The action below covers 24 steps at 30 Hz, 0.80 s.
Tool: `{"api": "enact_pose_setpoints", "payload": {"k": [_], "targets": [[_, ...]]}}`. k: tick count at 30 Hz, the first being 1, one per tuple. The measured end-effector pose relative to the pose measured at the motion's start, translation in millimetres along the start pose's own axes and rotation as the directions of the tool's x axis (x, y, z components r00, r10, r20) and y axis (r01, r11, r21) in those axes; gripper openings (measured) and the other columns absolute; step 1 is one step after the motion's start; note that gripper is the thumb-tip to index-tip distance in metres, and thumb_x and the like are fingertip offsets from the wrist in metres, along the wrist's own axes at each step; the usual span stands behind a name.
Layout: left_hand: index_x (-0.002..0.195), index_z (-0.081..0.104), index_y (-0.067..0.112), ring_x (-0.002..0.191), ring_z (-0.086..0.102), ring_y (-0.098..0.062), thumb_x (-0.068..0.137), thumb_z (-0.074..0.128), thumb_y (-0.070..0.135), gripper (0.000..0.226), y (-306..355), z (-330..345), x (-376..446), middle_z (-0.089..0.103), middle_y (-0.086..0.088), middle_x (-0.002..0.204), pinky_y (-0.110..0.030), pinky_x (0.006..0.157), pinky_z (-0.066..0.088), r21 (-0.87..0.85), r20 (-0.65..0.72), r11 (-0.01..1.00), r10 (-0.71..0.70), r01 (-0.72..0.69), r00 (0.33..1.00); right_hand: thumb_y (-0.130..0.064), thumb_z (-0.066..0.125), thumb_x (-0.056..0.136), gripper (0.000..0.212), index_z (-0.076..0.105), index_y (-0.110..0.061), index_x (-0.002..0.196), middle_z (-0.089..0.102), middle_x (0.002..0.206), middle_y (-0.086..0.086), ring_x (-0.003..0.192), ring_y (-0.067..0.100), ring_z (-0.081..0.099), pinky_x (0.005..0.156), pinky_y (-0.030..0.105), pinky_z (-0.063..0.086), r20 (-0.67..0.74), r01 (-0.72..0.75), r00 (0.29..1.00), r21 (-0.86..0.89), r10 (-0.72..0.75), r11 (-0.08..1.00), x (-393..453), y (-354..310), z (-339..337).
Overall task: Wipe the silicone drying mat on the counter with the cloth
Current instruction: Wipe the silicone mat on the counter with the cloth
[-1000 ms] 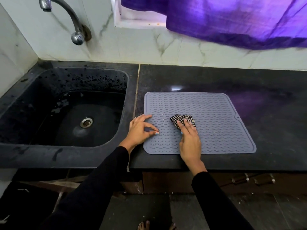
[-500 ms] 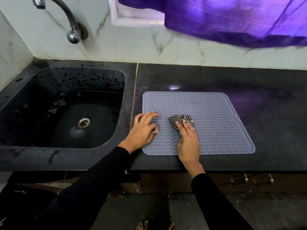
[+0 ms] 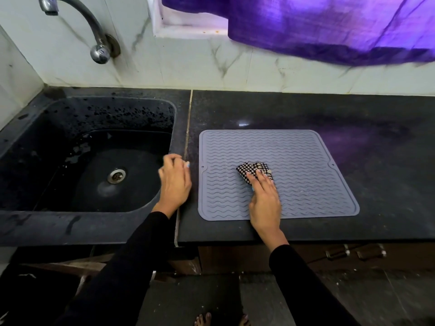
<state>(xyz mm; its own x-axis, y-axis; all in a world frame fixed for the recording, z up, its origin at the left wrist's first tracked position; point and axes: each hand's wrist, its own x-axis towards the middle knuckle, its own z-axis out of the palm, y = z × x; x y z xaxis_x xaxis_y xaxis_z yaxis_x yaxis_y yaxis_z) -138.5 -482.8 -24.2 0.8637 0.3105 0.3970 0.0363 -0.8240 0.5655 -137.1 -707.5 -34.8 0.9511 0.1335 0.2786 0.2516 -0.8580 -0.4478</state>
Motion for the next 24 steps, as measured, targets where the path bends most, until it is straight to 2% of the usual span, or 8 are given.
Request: {"api": "enact_pose_setpoints", "payload": {"k": [3, 6, 9, 11, 14, 16, 19, 24], "targets": [[0.089, 0.061, 0.003, 0.098, 0.051, -0.030, 0.096, 0.042, 0.026, 0.031, -17.7, -18.7, 7.6, 0.050, -0.014, 0.105, -0.046, 0.086, 0.034, 0.029, -0.194, 0.977, -0.202, 0.211, 0.960, 0.007, 0.052, 0.079, 0.063, 0.045, -0.020, 0.136, 0.042, 0.145, 0.005, 0.135, 0.021, 0.036, 0.116, 0.032, 0.017, -0.026, 0.005, 1.000, 0.030, -0.005, 1.000, -0.7, -1.0, 0.2], [0.107, 0.057, 0.008, 0.117, 0.044, -0.036, 0.086, 0.056, 0.016, 0.023, -25.8, -32.7, 12.1, 0.033, -0.018, 0.139, -0.049, 0.095, 0.029, -0.005, -0.357, 0.903, -0.403, 0.429, 0.843, 0.006, 0.049, 0.084, 0.056, 0.048, -0.021, 0.134, 0.048, 0.140, 0.003, 0.128, 0.020, 0.045, 0.109, 0.036, 0.035, -0.070, -0.105, 0.990, 0.250, 0.126, 0.963, 4.5, -0.5, -4.3], [0.142, 0.026, 0.018, 0.135, 0.025, -0.039, 0.078, 0.060, 0.004, 0.074, -19.2, -33.2, 17.0, 0.001, -0.023, 0.153, -0.051, 0.109, 0.017, -0.082, -0.228, 0.808, -0.586, 0.584, 0.778, -0.005, 0.045, 0.093, 0.048, 0.044, -0.025, 0.136, 0.047, 0.140, 0.000, 0.126, 0.019, 0.045, 0.107, 0.034, 0.034, -0.024, -0.353, 0.884, 0.622, 0.467, 0.699, 20.4, -4.1, -21.5], [0.147, 0.017, 0.014, 0.140, 0.019, -0.034, 0.086, 0.055, 0.010, 0.072, -7.8, -23.3, 18.3, 0.008, -0.020, 0.154, -0.050, 0.111, 0.017, -0.016, -0.130, 0.879, -0.475, 0.477, 0.870, -0.009, 0.044, 0.095, 0.046, 0.040, -0.023, 0.139, 0.047, 0.141, 0.000, 0.128, 0.018, 0.043, 0.103, 0.025, 0.030, -0.063, -0.368, 0.849, 0.643, 0.525, 0.672, 26.1, -8.3, -33.2], [0.146, 0.019, 0.008, 0.143, 0.012, -0.027, 0.095, 0.040, 0.017, 0.056, 6.8, 1.0, 17.3, 0.015, -0.014, 0.155, -0.043, 0.116, 0.012, 0.134, 0.082, 0.977, -0.179, 0.167, 0.980, -0.002, 0.047, 0.091, 0.053, 0.036, -0.017, 0.141, 0.046, 0.140, 0.005, 0.124, 0.020, 0.046, 0.098, 0.019, 0.030, -0.057, -0.258, 0.945, 0.478, 0.323, 0.840, 22.4, -21.5, -40.2], [0.147, 0.017, 0.006, 0.144, 0.008, -0.025, 0.098, 0.033, 0.021, 0.054, 10.5, 17.1, 18.2, 0.013, -0.012, 0.156, -0.040, 0.117, 0.005, 0.191, 0.192, 0.981, -0.081, 0.044, 0.978, -0.001, 0.048, 0.090, 0.056, 0.033, -0.017, 0.142, 0.042, 0.144, 0.008, 0.125, 0.024, 0.046, 0.107, 0.026, 0.033, 0.113, -0.163, 0.985, 0.315, 0.133, 0.935, 15.7, -26.7, -28.1], [0.147, 0.013, 0.003, 0.145, 0.005, -0.024, 0.099, 0.028, 0.028, 0.056, 9.0, 32.2, 23.0, 0.011, -0.012, 0.156, -0.040, 0.117, 0.001, 0.268, 0.291, 0.963, -0.096, 0.015, 0.952, -0.014, 0.040, 0.096, 0.053, 0.022, -0.015, 0.146, 0.018, 0.155, 0.008, 0.143, 0.021, 0.017, 0.116, 0.029, 0.007, 0.236, 0.063, 0.969, 0.026, -0.068, 0.998, 5.6, -22.8, -7.4], [0.146, 0.019, 0.006, 0.145, 0.006, -0.020, 0.099, 0.023, 0.032, 0.054, 5.6, 43.9, 19.4, 0.013, -0.009, 0.156, -0.039, 0.117, 0.000, 0.341, 0.306, 0.940, -0.120, 0.009, 0.944, -0.022, 0.046, 0.093, 0.056, 0.027, -0.024, 0.145, 0.022, 0.154, -0.007, 0.141, 0.011, 0.022, 0.112, 0.025, 0.020, 0.255, 0.055, 0.964, 0.086, -0.075, 0.995, 12.8, -3.7, -9.5]]}}
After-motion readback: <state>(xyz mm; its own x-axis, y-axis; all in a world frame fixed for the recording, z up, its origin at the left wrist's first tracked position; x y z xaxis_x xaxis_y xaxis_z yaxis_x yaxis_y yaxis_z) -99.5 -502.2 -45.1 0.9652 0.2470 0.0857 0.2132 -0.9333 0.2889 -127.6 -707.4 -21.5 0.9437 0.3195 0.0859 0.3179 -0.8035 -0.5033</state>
